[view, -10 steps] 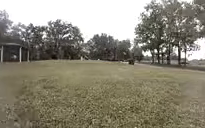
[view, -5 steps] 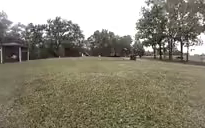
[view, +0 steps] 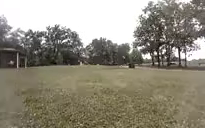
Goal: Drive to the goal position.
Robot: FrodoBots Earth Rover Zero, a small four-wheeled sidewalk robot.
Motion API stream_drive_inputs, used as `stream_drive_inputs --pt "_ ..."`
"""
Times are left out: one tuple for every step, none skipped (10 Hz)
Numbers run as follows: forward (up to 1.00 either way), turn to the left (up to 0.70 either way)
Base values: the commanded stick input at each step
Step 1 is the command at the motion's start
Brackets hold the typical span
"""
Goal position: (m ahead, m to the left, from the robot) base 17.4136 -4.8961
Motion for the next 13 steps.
stream_drive_inputs --pt "0.7 0.0" --pt "0.7 0.0" --pt "0.7 0.0" --pt "0.7 0.0" --pt "0.7 0.0" --pt "0.7 0.0" --pt "0.7 0.0" --pt "0.7 0.0" --pt "0.7 0.0" --pt "0.7 0.0" --pt "0.7 0.0" --pt "0.7 0.0" --pt "0.7 0.0"
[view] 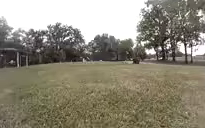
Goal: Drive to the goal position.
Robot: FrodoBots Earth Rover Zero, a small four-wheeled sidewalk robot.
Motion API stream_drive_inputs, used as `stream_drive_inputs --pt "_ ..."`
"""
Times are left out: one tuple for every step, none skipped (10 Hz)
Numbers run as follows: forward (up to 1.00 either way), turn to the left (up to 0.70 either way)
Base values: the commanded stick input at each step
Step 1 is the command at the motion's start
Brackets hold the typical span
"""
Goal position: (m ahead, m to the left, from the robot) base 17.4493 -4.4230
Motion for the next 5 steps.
stream_drive_inputs --pt "0.7 0.0" --pt "0.7 0.0" --pt "0.7 0.0" --pt "0.7 0.0" --pt "0.7 0.0"
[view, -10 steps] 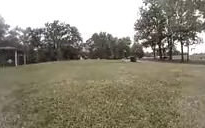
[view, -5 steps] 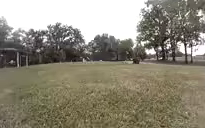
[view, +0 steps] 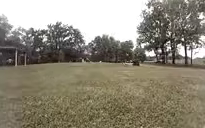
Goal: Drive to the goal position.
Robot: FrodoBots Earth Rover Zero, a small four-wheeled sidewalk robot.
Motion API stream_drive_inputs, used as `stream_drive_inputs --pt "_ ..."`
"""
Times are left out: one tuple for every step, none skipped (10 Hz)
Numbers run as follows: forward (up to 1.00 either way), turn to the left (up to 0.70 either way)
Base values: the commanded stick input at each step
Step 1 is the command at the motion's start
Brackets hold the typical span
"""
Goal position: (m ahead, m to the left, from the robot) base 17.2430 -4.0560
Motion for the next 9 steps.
stream_drive_inputs --pt "0.7 0.0" --pt "0.7 0.0" --pt "0.7 0.0" --pt "0.7 0.0" --pt "0.7 0.0" --pt "0.7 0.0" --pt "0.7 0.0" --pt "0.7 0.0" --pt "0.7 0.0"
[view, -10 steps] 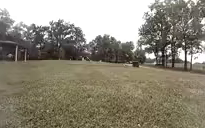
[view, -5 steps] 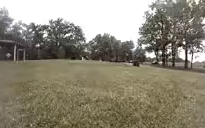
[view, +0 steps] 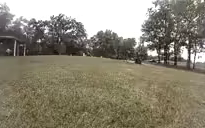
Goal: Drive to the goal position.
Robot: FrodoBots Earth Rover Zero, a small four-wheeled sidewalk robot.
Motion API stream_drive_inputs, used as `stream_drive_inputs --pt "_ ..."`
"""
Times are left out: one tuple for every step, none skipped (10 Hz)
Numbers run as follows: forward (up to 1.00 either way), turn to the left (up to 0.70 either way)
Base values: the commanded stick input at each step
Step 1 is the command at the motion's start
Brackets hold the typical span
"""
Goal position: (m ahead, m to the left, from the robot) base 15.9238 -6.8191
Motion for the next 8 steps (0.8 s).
stream_drive_inputs --pt "0.7 0.0" --pt "0.7 0.0" --pt "0.7 0.0" --pt "0.7 0.0" --pt "0.7 0.0" --pt "0.7 0.0" --pt "0.7 0.0" --pt "0.7 0.0"
